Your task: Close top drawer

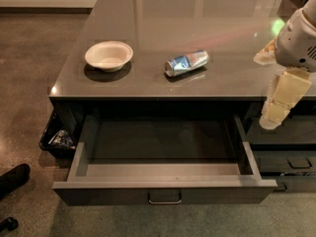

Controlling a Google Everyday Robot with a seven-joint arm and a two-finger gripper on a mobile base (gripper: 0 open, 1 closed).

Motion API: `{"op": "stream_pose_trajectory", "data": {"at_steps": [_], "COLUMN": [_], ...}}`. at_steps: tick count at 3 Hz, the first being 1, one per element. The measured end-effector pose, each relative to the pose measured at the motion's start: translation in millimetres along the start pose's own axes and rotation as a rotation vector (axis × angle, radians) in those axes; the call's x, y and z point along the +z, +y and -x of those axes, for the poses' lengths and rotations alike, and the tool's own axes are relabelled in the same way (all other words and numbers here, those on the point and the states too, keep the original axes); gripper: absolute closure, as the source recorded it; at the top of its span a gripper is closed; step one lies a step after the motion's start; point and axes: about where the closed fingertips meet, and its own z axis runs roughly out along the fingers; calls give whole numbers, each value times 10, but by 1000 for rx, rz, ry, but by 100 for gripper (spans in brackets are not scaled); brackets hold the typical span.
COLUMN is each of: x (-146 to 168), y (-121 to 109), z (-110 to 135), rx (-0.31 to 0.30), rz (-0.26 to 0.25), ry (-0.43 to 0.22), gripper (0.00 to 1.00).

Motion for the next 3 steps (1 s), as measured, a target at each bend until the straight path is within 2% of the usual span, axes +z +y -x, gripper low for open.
{"op": "stream_pose_trajectory", "data": {"at_steps": [3], "x": [26], "y": [-18], "z": [1], "rx": [3], "rz": [11], "ry": [-9], "gripper": [0]}}
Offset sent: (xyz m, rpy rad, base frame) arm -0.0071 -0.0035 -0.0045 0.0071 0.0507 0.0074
